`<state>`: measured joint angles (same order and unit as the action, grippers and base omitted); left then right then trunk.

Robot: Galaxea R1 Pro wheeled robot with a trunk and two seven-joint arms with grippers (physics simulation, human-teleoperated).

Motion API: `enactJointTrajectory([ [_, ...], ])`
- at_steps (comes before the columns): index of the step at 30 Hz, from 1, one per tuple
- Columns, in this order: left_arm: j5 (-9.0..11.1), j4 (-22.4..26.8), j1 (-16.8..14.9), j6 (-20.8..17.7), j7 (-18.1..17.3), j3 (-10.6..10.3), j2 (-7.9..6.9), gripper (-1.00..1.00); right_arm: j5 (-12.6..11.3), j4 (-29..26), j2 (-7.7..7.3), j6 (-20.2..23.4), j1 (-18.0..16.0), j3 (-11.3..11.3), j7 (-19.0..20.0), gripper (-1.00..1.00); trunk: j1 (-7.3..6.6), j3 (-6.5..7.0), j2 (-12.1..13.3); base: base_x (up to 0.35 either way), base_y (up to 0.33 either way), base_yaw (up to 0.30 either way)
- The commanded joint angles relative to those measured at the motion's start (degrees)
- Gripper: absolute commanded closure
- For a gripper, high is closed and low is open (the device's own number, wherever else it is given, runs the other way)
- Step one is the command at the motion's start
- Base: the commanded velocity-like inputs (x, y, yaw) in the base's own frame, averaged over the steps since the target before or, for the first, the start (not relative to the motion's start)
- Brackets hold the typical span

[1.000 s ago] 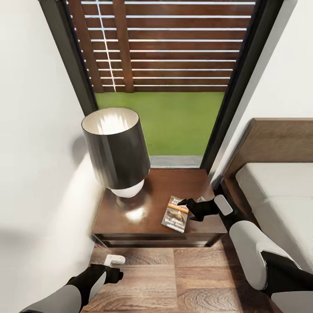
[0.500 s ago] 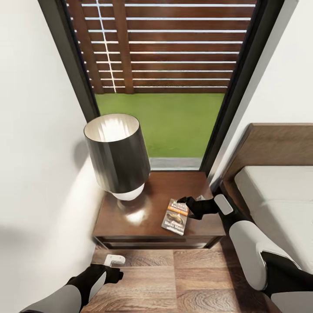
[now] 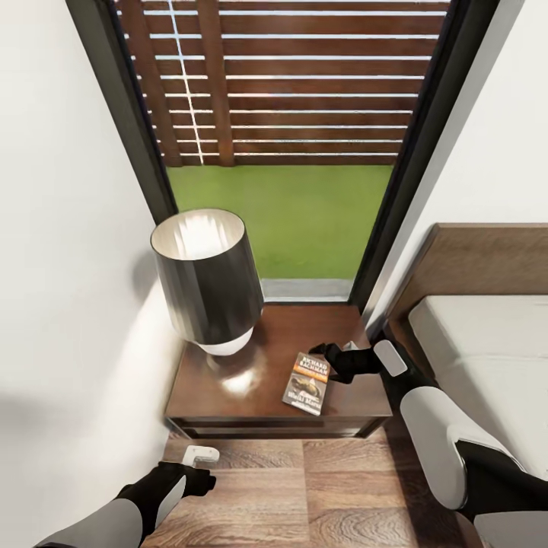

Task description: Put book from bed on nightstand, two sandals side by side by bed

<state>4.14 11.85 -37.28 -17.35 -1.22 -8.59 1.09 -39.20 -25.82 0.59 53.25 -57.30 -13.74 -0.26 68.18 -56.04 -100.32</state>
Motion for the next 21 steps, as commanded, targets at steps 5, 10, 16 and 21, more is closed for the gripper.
enactJointTrajectory([
  [5, 0.4, 0.1, 0.0, -0.3, 0.0, -0.5, -0.04, -1.0, 0.2, -0.1, 0.21, 0.2, 0.0, -0.4, 0.0, -1.0, -1.11, 0.86, 2.0, 0.0, 0.0, 0.0],
  [10, 0.4, 0.1, 0.0, -0.3, 0.0, -0.5, -0.03, -1.0, 0.2, 0.0, 0.32, 0.2, 0.0, -0.4, -0.1, -1.0, -2.21, 1.76, 4.0, 0.0, 0.0, 0.0],
  [16, 0.4, 0.0, 0.0, -0.3, 0.0, -0.5, -0.06, -1.0, 0.2, 0.1, 0.4, 0.2, 0.0, -0.3, -0.1, -1.0, -3.52, 2.84, 6.4, 0.0, 0.0, 0.0],
  [21, 0.4, 0.1, 0.0, -0.3, 0.0, -0.5, -0.08, -1.0, 0.2, 0.1, 0.49, 0.1, 0.1, -0.3, 0.0, -1.0, -4.62, 3.74, 8.4, 0.0, 0.0, 0.0],
])
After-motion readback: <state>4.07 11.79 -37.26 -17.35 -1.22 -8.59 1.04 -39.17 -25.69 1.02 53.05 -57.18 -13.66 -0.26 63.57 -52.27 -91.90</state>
